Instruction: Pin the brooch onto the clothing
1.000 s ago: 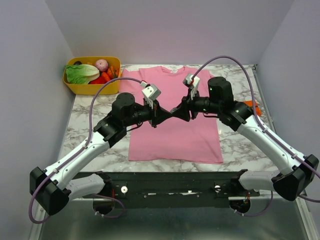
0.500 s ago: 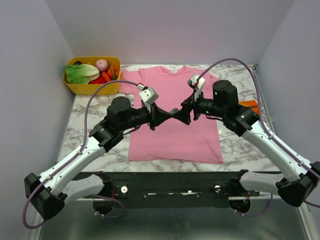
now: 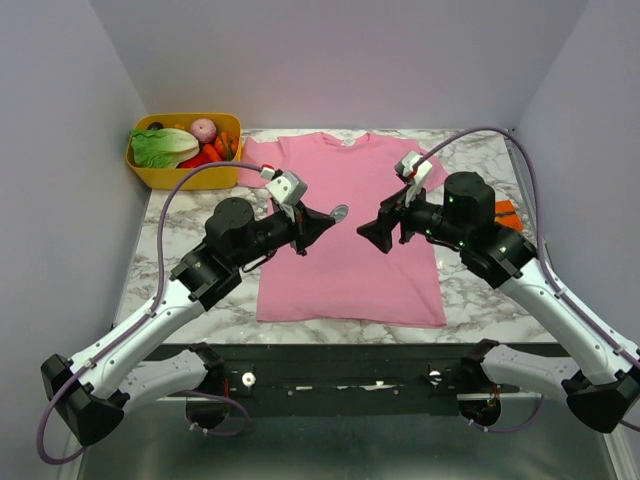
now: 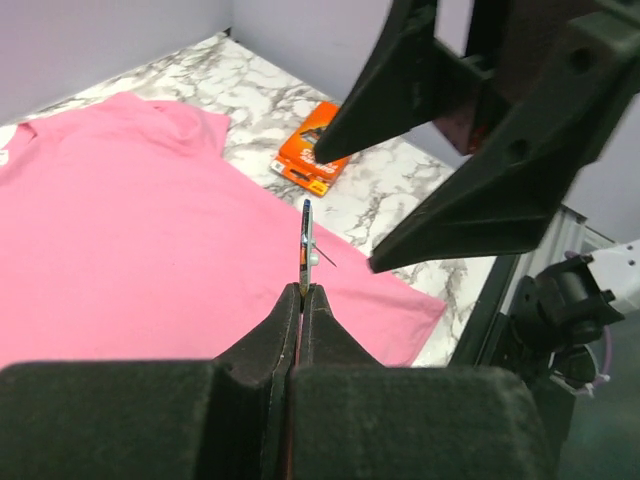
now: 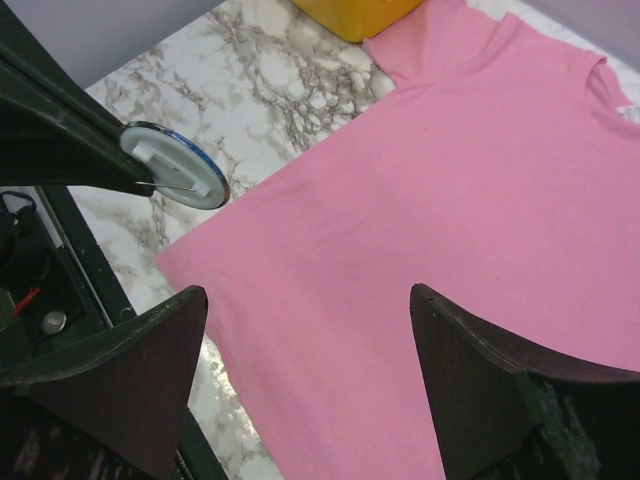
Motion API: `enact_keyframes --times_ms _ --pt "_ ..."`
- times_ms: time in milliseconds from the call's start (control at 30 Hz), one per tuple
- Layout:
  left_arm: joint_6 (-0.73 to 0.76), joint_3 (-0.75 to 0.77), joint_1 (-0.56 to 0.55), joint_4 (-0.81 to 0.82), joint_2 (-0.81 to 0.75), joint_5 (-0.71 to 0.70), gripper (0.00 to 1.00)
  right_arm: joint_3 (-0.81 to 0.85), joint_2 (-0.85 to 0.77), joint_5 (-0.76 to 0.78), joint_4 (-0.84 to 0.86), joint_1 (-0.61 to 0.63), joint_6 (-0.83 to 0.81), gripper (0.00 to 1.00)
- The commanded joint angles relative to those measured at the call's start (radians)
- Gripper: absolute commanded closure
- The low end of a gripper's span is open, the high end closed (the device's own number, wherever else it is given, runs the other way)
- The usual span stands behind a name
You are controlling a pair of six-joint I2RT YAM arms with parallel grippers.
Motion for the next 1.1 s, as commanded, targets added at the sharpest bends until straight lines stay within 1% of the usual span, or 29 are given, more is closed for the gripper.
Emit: enact_keyframes --times_ms 0,167,333,467,633,800,833,933,967,1067 --pt "0.013 0.011 -0.003 -0.031 0.016 -0.125 1.00 -0.028 -0.038 0.078 0.052 -0.009 0.028 0.09" --pt "0.021 0.015 -0.001 -0.049 0.018 -0.204 1.00 -0.040 -0.044 0.092 0.084 -0.009 0.037 0.09" --pt "0.022 0.032 -0.003 -0.066 0.026 -0.205 1.00 -0.042 -0.032 0.069 0.107 -0.011 0.040 0.09" --pt "0.008 0.087 -0.003 -0.113 0.050 -0.238 1.00 -0.028 -0.003 0.063 0.112 -0.011 0.040 0.09" --pt "0.010 0.147 -0.003 -0.213 0.104 -0.362 1.00 -0.013 0.038 0.083 0.114 -0.011 0.056 0.09" --pt "-0.007 0.244 -0.005 -0.348 0.223 -0.477 1.00 0.006 0.077 0.147 0.106 -0.012 0.086 0.09" --pt "-0.011 0.259 -0.003 -0.368 0.243 -0.523 1.00 0.007 0.081 0.158 0.101 -0.012 0.093 0.09" --pt "-0.039 0.320 -0.006 -0.437 0.325 -0.592 1.00 0.010 0.101 0.184 0.095 -0.015 0.106 0.09" --pt "-0.051 0.355 -0.008 -0.455 0.367 -0.647 1.00 0.012 0.107 0.190 0.092 -0.018 0.109 0.08" --pt "-0.053 0.417 -0.008 -0.518 0.453 -0.706 1.00 0.011 0.123 0.207 0.088 -0.026 0.129 0.08"
